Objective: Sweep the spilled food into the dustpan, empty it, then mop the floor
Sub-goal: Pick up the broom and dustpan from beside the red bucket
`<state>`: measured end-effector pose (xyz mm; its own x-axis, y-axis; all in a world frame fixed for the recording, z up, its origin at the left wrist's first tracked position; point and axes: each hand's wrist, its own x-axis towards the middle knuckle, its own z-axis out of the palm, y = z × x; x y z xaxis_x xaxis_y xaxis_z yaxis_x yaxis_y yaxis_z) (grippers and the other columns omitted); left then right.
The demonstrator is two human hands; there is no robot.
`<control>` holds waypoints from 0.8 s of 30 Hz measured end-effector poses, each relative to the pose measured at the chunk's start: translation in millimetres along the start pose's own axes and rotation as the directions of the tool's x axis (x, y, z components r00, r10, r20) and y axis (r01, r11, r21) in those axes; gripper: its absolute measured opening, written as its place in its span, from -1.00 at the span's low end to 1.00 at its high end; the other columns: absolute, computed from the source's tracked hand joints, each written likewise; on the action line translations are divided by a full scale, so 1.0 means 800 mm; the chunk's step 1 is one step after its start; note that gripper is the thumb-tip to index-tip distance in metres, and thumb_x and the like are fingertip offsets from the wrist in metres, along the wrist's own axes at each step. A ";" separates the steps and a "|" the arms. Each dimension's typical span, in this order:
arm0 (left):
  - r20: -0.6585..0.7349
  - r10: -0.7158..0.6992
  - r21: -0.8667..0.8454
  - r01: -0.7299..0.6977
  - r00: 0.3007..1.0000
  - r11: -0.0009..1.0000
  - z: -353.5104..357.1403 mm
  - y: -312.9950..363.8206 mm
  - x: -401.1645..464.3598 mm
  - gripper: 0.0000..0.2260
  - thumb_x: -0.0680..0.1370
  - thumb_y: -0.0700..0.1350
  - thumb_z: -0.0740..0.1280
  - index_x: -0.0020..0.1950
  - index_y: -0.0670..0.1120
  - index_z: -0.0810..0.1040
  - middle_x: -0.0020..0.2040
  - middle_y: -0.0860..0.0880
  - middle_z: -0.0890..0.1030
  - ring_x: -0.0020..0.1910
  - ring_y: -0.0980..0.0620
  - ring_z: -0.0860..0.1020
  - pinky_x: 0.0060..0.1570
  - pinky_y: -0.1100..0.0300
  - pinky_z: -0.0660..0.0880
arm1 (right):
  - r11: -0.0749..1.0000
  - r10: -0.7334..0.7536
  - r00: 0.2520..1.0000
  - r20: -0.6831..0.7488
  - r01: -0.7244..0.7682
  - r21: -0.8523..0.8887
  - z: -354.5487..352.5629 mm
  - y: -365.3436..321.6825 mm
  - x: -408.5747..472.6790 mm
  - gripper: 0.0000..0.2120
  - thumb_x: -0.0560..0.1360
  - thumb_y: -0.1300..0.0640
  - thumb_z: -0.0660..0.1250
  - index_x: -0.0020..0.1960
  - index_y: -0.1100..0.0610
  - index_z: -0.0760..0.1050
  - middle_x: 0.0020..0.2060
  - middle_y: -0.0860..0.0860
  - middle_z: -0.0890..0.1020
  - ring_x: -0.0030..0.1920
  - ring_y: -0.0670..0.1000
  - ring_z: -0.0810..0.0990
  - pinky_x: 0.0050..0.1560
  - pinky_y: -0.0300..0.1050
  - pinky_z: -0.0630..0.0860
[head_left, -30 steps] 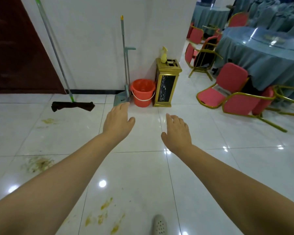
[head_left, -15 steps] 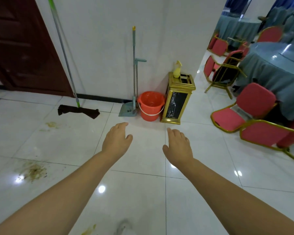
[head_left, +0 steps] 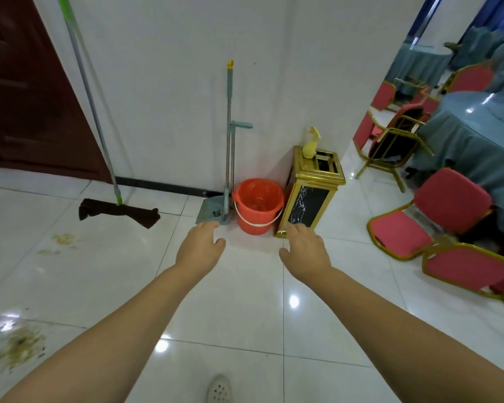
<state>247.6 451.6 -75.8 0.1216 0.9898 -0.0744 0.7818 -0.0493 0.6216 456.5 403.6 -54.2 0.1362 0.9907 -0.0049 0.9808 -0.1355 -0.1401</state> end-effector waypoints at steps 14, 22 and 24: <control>0.102 -0.080 -0.024 0.083 0.992 0.996 0.043 0.016 0.231 -0.64 0.57 -0.08 0.25 0.38 -0.06 0.41 0.35 -0.06 0.44 0.26 -0.02 0.46 0.20 0.09 0.43 | 0.998 0.043 0.996 0.078 -0.047 0.045 0.043 0.040 0.245 -0.50 0.53 0.04 0.26 0.45 0.02 0.30 0.34 -0.02 0.44 0.33 0.01 0.40 0.33 -0.05 0.35; 0.062 -0.112 -0.029 0.114 0.992 0.993 0.067 0.058 0.392 -0.72 0.56 -0.13 0.27 0.28 -0.10 0.49 0.20 -0.06 0.53 0.05 0.02 0.52 -0.01 0.20 0.45 | 0.993 -0.072 0.990 0.120 0.059 0.105 0.047 0.081 0.426 -0.48 0.56 0.05 0.23 0.49 0.04 0.25 0.34 0.01 0.43 0.34 0.06 0.39 0.37 0.04 0.33; 0.055 -0.138 -0.047 0.141 0.989 0.989 0.076 0.076 0.435 -0.76 0.55 -0.14 0.27 0.22 -0.10 0.51 0.12 -0.05 0.54 -0.06 0.07 0.49 -0.12 0.23 0.43 | 0.990 -0.089 0.986 0.144 0.072 0.118 0.043 0.097 0.473 -0.48 0.55 0.04 0.22 0.49 0.03 0.25 0.35 0.00 0.42 0.35 0.06 0.37 0.38 0.04 0.33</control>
<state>374.4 784.8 -111.0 0.0457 0.9782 -0.2027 0.7614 0.0972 0.6409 579.2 768.4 -101.2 0.0269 0.9905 -0.1349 0.9649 -0.0610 -0.2555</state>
